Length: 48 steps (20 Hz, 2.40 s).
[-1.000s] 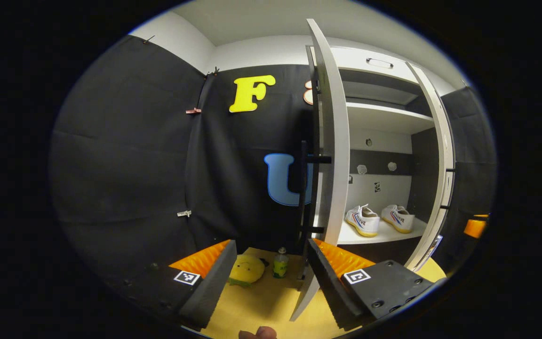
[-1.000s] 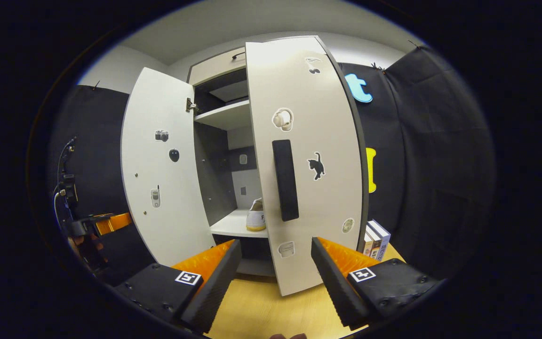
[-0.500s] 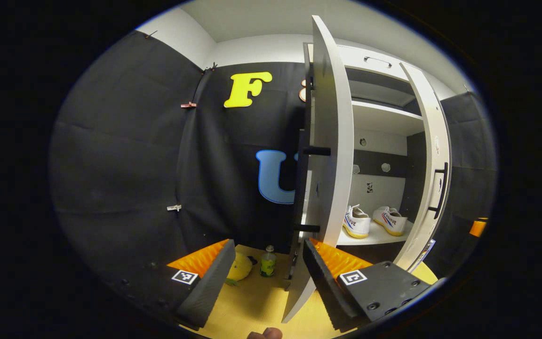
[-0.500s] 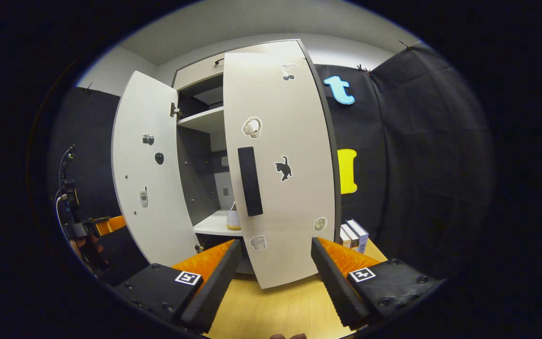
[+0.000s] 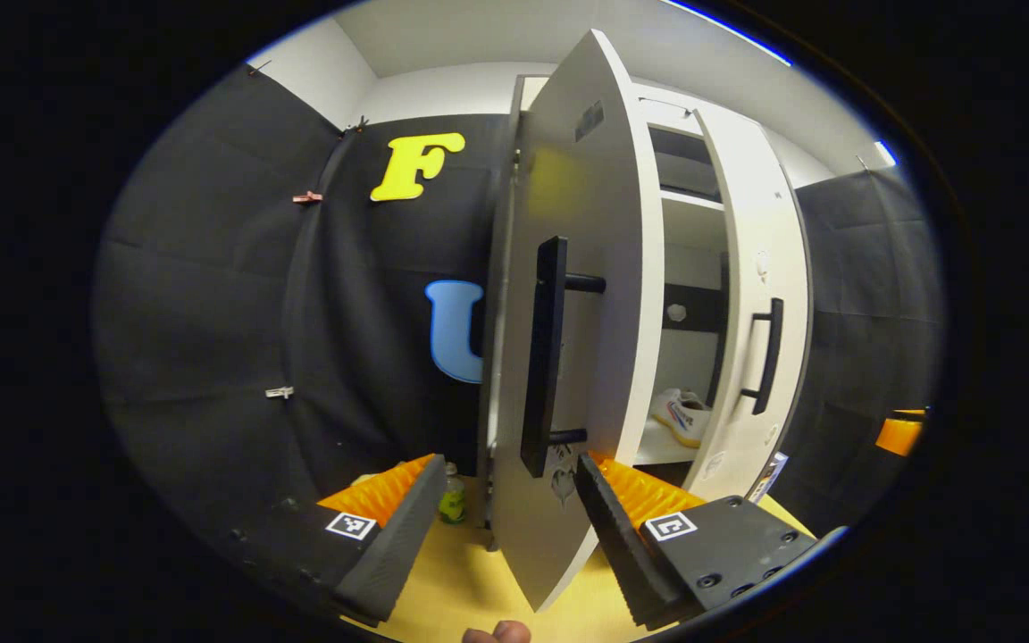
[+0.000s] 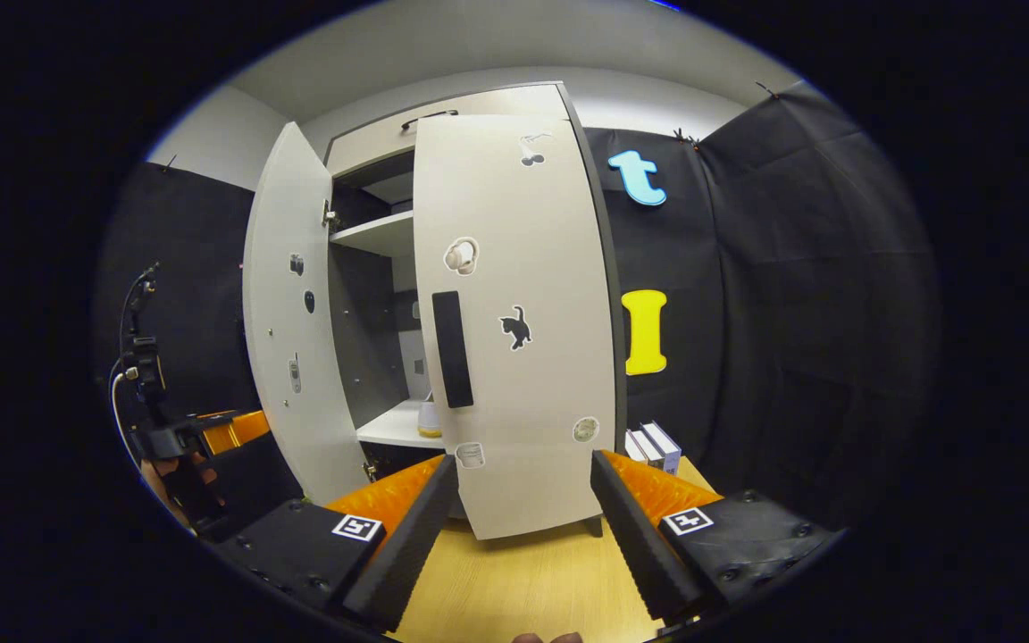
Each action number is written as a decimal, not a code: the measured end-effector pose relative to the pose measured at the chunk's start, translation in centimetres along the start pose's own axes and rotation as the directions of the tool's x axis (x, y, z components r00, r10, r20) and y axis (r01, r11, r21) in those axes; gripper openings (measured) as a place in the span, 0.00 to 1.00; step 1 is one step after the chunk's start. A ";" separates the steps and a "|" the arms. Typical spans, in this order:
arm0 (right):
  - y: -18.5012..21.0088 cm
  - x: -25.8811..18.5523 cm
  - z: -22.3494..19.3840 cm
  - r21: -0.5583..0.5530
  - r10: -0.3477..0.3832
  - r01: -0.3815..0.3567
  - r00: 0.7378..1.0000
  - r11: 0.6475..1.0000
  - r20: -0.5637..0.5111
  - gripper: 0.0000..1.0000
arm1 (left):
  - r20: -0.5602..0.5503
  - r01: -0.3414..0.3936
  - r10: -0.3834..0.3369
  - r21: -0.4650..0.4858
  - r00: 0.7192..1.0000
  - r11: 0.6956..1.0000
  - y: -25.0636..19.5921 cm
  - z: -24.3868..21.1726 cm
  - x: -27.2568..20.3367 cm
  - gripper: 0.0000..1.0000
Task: Grab one shoe with the right hand and put it into the shoe cabinet, grab the other shoe with the left hand and put it into the shoe cabinet; then close the right door with the right hand and the left door with the left hand.
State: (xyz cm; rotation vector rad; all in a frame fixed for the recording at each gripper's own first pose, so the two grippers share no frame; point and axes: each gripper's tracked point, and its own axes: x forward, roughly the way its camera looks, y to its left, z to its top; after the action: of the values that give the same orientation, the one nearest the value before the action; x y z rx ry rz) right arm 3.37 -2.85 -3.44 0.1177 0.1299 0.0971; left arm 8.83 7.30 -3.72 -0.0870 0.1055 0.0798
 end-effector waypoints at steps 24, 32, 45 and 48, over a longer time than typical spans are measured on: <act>-2.1 -1.7 1.1 0.014 -0.017 0.017 0.999 1.000 0.028 0.98 | -0.011 0.115 -0.115 0.018 0.993 0.993 -6.6 0.1 -1.4 0.94; -2.6 -2.1 1.4 -0.021 -0.058 0.059 0.997 0.998 0.051 0.98 | 0.013 0.110 -0.110 0.013 0.994 0.994 -6.3 0.8 -3.8 0.95; -1.6 -2.3 1.7 -0.053 -0.058 0.063 0.995 0.997 0.079 0.98 | 0.042 0.095 -0.096 0.030 0.994 0.995 -5.3 1.6 -6.2 0.94; -1.6 -2.2 1.5 -0.052 -0.060 0.065 0.995 0.997 0.079 0.98 | 0.045 0.093 -0.094 0.035 0.995 0.995 -5.1 1.6 -6.4 0.95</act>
State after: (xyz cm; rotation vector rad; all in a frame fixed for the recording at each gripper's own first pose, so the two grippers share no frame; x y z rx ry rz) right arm 1.51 -4.79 -1.84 0.0623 0.0531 0.0336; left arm 3.09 1.93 -1.00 -0.0575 0.0564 -0.0137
